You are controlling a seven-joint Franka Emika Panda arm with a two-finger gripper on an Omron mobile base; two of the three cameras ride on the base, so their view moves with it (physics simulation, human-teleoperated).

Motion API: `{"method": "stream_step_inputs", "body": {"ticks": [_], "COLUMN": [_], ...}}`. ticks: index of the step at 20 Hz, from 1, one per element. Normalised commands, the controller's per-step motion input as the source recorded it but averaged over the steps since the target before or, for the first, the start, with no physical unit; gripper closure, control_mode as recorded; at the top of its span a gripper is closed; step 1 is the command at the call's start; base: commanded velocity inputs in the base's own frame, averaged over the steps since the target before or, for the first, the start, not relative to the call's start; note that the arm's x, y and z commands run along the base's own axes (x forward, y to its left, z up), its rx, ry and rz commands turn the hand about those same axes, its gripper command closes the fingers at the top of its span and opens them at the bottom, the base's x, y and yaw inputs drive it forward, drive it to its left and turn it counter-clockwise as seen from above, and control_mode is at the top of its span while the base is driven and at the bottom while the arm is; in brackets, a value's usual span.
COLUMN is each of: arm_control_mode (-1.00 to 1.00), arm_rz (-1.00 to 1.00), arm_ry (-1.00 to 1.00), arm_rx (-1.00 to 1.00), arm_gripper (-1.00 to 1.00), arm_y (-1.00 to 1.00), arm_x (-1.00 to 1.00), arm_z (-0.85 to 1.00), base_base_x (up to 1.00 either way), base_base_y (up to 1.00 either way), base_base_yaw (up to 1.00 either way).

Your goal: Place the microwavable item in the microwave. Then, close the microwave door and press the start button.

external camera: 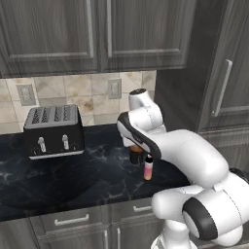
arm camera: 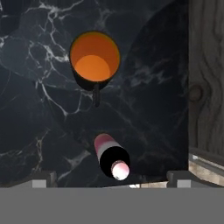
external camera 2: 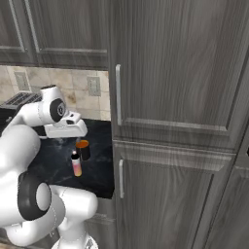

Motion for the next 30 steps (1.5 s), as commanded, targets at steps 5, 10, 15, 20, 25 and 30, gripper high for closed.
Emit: {"method": "stream_step_inputs", "body": {"ticks": [5, 10, 15, 20, 25, 30], "arm_control_mode": [-1.0, -1.0, -1.0, -1.0, -1.0, -1.0], "arm_rz": [0.0, 0.0, 0.0, 0.0, 0.0, 0.0], "arm_ry": [0.0, 0.01, 0.04, 0.01, 0.0, 0.0], "arm_rx": [0.01, 0.0, 0.0, 0.0, 0.01, 0.02], "arm_gripper": [-1.0, -1.0, -1.0, -1.0, -1.0, -1.0], "arm_y": [-0.03, 0.0, 0.01, 0.0, 0.0, 0.0], "arm_x": [0.04, 0.16, 0.3, 0.11, 0.0, 0.0], "arm_z": [0.0, 0.0, 0.0, 0.0, -0.13, -0.25], "base_base_x": [0.0, 0.0, 0.0, 0.0, 0.0, 0.0], "base_base_y": [0.0, 0.0, 0.0, 0.0, 0.0, 0.0], "base_base_yaw": [0.0, 0.0, 0.0, 0.0, 0.0, 0.0]}}
